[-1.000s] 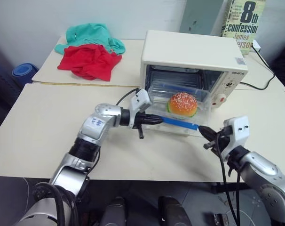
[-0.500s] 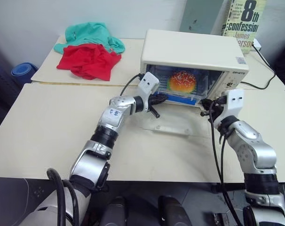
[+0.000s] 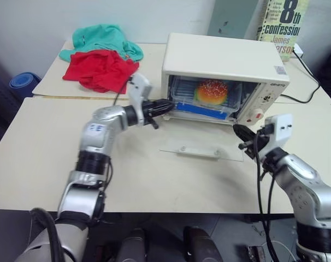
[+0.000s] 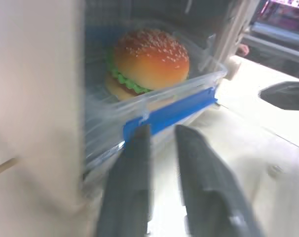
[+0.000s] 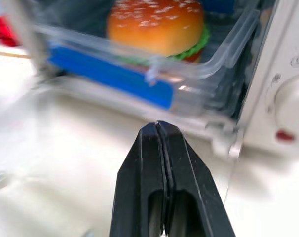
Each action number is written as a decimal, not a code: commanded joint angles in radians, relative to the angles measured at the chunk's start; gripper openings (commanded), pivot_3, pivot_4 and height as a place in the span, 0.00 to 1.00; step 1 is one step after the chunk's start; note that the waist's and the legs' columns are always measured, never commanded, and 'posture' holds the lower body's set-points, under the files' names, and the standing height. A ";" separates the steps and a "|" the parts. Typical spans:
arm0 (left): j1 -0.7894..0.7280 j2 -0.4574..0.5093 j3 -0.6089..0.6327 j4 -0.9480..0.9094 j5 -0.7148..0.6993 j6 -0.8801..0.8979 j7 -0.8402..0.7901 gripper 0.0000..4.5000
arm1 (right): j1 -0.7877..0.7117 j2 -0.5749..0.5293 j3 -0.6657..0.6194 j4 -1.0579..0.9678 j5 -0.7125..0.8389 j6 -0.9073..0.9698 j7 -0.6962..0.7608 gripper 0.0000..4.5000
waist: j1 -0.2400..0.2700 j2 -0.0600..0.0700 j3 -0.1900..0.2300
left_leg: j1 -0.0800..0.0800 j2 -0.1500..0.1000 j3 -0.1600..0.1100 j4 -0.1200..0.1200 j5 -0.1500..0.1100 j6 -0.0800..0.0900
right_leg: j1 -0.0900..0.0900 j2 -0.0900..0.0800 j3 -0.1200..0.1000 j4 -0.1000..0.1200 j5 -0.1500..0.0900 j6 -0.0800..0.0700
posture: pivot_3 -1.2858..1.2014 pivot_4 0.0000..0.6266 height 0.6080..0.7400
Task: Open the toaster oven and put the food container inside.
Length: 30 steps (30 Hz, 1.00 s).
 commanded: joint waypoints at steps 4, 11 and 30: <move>0.085 0.185 0.080 -0.266 -0.133 0.101 -0.121 0.66 | 0.240 0.022 0.027 -0.189 0.032 0.042 -0.025 0.00 | -0.001 0.000 0.000 | 0.001 0.000 -0.001 0.000 0.000 0.000 | 0.001 0.000 0.000 -0.002 -0.001 -0.001 | 0.52 0.24 1.00; 0.164 0.279 0.167 -0.398 -0.229 0.194 -0.093 0.99 | 0.258 0.094 0.066 -0.012 -0.113 -0.069 -0.062 0.00 | -0.003 0.000 0.000 | 0.006 0.007 0.000 0.000 0.005 0.000 | 0.005 -0.001 -0.001 -0.006 -0.002 -0.013 | 0.52 0.24 1.00; 0.179 0.305 0.210 -0.408 -0.246 0.192 0.030 1.00 | -0.162 -0.185 -0.225 0.011 0.254 0.146 0.074 0.28 | -0.006 0.001 0.001 | 0.003 0.008 0.001 -0.001 0.004 -0.002 | 0.000 0.001 -0.003 -0.003 0.003 -0.005 | 0.52 0.24 1.00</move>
